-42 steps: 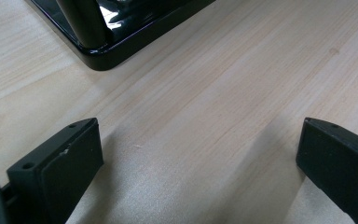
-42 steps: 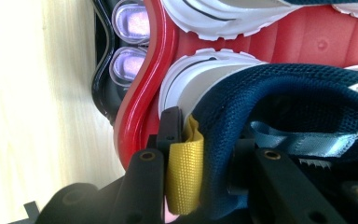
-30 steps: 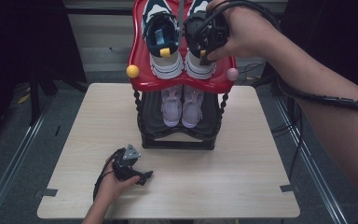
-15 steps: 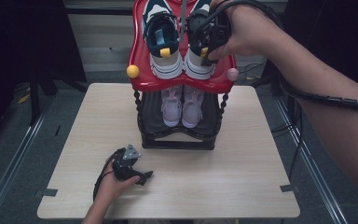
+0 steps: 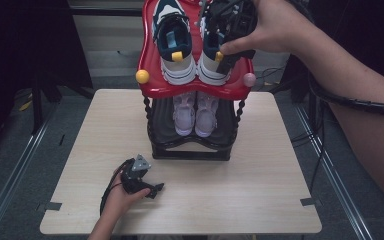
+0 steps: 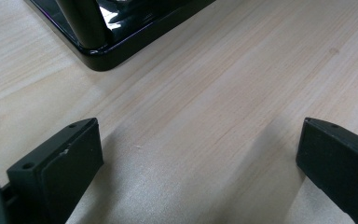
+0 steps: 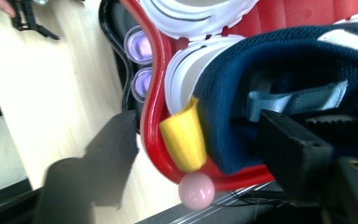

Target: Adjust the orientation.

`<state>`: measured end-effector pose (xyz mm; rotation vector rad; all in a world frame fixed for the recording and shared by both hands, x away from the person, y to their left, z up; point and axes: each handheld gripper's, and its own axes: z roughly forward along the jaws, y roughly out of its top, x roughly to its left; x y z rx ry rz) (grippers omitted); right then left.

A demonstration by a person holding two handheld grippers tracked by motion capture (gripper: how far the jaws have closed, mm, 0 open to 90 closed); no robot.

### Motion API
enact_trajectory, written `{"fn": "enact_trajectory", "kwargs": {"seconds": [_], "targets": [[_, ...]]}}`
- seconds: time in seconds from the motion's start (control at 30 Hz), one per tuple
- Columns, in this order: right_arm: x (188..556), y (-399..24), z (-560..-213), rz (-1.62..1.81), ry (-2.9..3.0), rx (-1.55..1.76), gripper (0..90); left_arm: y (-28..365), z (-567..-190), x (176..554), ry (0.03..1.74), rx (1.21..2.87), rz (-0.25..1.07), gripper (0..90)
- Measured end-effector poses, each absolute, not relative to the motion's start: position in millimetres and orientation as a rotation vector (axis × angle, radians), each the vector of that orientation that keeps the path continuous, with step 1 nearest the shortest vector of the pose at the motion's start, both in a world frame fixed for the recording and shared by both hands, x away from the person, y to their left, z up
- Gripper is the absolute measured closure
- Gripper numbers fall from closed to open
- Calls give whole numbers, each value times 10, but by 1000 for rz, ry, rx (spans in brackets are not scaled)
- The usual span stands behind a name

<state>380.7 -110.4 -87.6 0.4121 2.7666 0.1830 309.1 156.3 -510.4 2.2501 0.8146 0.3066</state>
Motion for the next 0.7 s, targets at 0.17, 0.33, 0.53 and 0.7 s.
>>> {"fn": "enact_trajectory", "kwargs": {"seconds": [0.17, 0.33, 0.53, 0.7], "targets": [[3778, -1142, -830, 166, 2783, 416, 192, 1563, -5104, 3091, 815, 2250, 307, 0], [3754, -1182, -813, 167, 2796, 419, 179, 1563, -5104, 3091, 814, 2250, 307, 0], [3722, -1214, -839, 153, 2816, 447, 172, 1563, -5104, 3090, 815, 2250, 307, 0], [3688, -1262, -868, 165, 2819, 455, 163, 1563, -5104, 3090, 815, 2250, 307, 0]]}}
